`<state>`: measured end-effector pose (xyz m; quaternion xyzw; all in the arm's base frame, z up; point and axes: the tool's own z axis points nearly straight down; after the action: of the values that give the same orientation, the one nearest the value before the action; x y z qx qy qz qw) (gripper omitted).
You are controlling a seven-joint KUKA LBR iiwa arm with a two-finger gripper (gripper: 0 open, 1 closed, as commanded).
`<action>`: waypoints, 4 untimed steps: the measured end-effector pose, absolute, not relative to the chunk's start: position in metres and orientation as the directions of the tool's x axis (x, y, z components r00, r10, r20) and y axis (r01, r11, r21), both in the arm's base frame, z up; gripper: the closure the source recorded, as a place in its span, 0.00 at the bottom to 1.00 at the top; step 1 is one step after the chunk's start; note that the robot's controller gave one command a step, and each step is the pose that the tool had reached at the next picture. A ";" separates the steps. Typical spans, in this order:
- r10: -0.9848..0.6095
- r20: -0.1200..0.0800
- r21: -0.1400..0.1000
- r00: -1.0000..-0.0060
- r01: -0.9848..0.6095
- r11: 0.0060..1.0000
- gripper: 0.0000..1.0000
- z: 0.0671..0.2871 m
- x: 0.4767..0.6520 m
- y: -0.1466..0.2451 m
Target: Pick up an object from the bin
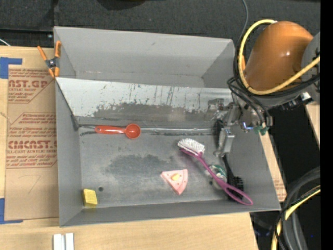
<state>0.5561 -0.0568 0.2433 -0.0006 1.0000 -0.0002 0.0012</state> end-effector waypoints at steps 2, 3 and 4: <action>-0.002 0.002 0.002 -1.000 -0.002 1.000 0.00 0.176 0.543 -0.025; 0.050 -0.013 -0.001 -0.999 0.050 0.999 0.00 0.170 0.521 -0.031; 0.032 -0.008 0.000 -0.999 0.032 0.999 0.00 0.112 0.540 -0.058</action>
Offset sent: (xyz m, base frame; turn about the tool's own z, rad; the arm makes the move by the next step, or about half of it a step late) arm -0.0120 0.0293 -0.0643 0.0011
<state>0.5396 -0.0577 0.1124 0.0161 0.9999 -0.0001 0.0038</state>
